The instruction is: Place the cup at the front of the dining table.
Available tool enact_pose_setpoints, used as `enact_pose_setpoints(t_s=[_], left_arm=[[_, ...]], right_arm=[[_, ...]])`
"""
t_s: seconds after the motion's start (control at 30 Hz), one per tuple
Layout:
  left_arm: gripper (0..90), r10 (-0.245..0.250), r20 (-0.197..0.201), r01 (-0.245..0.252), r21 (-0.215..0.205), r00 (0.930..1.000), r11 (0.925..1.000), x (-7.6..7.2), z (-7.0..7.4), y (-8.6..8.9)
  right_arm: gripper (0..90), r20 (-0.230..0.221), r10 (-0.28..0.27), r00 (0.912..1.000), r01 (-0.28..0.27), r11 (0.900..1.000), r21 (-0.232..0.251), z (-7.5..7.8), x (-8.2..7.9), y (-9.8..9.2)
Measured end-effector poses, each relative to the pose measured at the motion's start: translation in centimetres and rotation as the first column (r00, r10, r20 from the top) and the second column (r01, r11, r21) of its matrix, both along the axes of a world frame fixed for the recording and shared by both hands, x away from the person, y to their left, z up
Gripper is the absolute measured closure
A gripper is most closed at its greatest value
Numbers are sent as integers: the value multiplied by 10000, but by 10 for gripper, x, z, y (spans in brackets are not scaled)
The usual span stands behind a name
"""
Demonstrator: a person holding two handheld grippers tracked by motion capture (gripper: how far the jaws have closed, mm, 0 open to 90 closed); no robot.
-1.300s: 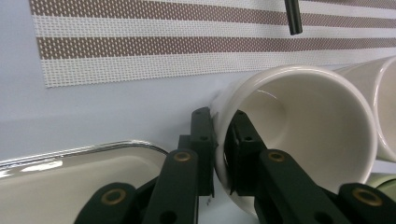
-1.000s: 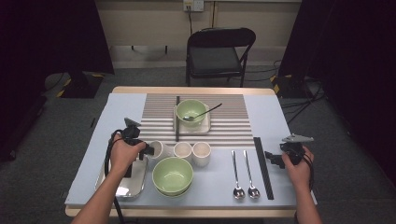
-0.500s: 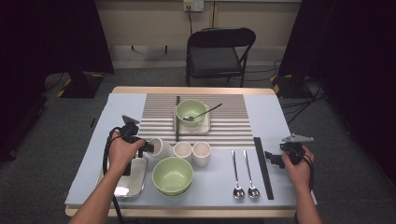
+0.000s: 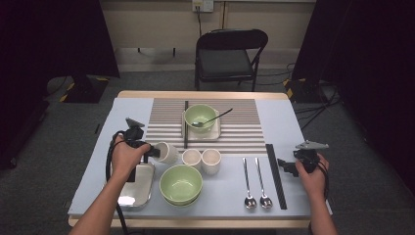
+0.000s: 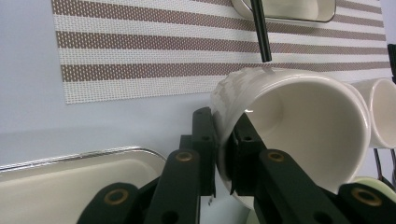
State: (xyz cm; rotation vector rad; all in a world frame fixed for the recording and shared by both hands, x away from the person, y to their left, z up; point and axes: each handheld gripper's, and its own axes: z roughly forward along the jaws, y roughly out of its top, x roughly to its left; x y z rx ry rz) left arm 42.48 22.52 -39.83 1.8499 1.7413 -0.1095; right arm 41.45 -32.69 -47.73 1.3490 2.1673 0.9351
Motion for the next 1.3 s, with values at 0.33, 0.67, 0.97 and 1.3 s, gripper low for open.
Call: enact_pose_setpoints(t_s=[0.33,0.67,0.97,1.3], left_arm=[[832,-8,37,7,113,10000,9999,2,5,2],[833,65,31,-66,157,10000,9999,4,8,3],[833,145,56,-146,169,9999,9998,6,14,4],[833,330,5,-330,269,9995,9991,8,17,5]], right_arm=[[199,-2,-1,10000,1,10000,3,0,0,0],[199,-10,-4,10000,4,10000,11,0,0,0],[199,-14,-5,10000,5,10000,16,0,0,0],[198,-17,2,10000,-2,10000,20,0,0,0]])
